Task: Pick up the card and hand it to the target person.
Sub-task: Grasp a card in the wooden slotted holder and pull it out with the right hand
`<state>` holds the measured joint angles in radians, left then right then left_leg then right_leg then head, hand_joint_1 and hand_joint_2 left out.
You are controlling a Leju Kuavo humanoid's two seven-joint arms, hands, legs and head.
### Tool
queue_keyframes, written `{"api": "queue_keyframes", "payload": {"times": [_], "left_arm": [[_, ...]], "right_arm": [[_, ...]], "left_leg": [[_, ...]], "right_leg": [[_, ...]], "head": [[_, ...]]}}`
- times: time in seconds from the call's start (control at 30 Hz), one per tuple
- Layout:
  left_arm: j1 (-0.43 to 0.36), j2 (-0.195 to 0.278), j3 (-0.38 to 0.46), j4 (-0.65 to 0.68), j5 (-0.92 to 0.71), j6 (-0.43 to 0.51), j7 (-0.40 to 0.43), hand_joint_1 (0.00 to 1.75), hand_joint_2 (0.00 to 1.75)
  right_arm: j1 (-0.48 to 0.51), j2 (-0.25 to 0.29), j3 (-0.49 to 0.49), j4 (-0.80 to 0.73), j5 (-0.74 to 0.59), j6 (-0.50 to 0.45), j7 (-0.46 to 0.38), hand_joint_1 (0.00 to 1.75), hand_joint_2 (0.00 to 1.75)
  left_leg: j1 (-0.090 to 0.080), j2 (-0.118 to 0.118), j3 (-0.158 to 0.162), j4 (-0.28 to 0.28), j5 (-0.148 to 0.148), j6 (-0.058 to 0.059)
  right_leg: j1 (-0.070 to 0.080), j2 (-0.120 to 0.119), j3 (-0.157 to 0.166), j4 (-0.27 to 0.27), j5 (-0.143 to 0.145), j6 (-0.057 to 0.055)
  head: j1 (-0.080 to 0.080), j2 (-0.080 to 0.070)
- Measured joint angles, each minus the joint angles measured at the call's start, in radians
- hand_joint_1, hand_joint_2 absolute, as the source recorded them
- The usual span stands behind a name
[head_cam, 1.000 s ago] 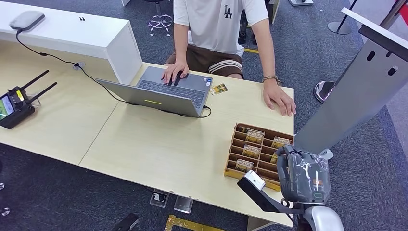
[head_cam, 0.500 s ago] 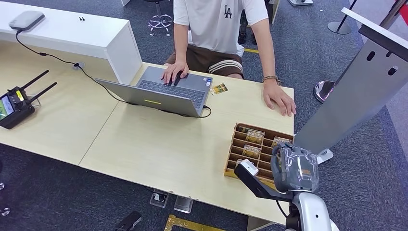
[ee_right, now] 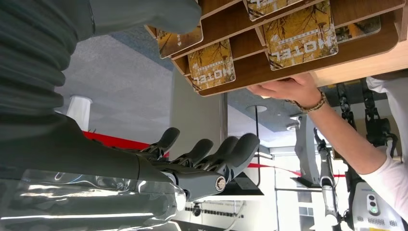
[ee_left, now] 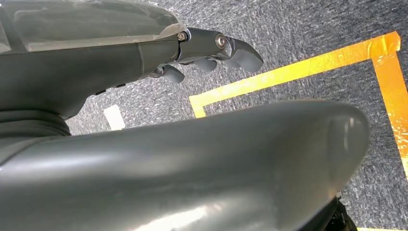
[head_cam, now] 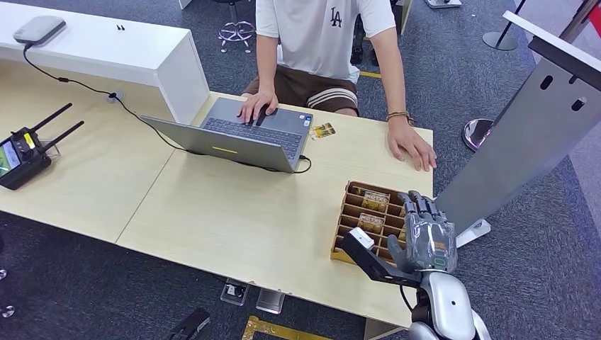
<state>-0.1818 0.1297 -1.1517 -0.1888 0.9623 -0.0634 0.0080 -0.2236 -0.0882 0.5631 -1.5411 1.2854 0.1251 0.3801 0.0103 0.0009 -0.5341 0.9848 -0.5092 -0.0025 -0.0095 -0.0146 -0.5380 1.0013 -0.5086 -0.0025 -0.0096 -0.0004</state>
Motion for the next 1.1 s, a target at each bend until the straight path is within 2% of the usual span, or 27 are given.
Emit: {"api": "queue_keyframes", "payload": {"times": [0.57, 1.1], "left_arm": [[0.000, 0.000, 0.000, 0.000, 0.000, -0.003, 0.000, 0.00, 0.00], [0.003, 0.000, 0.000, 0.000, 0.001, 0.000, -0.004, 0.00, 0.00]], "right_arm": [[-0.012, 0.001, -0.003, 0.073, -0.030, -0.002, -0.008, 0.79, 1.75], [-0.026, 0.001, -0.005, 0.124, -0.047, -0.011, -0.006, 0.74, 1.75]], "left_leg": [[0.000, 0.000, 0.000, 0.000, 0.000, 0.000], [0.000, 0.000, 0.000, 0.000, 0.000, 0.000]], "right_leg": [[0.000, 0.000, 0.000, 0.000, 0.000, 0.000], [0.000, 0.000, 0.000, 0.000, 0.000, 0.000]], "head": [[0.000, 0.000], [0.000, 0.000]]}}
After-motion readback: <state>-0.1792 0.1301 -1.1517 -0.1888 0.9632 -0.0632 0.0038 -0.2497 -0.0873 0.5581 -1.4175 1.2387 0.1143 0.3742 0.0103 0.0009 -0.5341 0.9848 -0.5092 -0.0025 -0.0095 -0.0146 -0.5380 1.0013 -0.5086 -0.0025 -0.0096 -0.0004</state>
